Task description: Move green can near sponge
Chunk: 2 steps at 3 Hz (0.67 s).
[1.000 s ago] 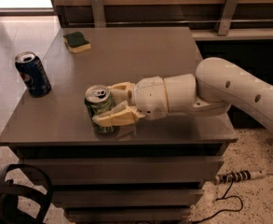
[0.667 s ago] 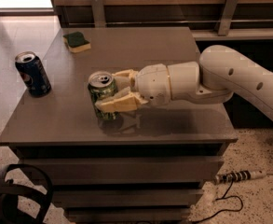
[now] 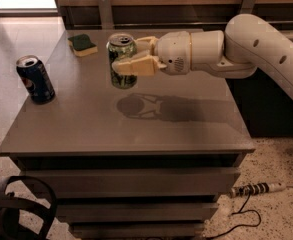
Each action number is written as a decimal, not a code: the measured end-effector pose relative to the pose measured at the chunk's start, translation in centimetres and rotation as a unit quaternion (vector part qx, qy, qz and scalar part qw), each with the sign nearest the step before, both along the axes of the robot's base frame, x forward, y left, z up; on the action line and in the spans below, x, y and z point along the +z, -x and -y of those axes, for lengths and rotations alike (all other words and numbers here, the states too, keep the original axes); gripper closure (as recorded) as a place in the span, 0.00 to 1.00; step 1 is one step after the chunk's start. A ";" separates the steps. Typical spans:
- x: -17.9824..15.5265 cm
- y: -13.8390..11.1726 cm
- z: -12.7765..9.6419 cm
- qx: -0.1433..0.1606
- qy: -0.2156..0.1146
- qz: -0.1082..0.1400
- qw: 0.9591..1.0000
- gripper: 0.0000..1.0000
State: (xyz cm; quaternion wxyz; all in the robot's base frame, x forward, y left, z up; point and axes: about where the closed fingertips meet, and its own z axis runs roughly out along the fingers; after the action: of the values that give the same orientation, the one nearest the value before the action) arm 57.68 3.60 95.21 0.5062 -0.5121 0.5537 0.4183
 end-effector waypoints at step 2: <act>2.8 -7.7 2.1 -0.075 0.028 0.001 0.997 1.00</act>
Offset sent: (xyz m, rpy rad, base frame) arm 0.1296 -0.0437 0.0354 -0.1118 0.0036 -0.2537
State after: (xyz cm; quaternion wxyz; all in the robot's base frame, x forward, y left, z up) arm 65.41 1.50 97.99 0.5224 -0.4837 0.6011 0.3631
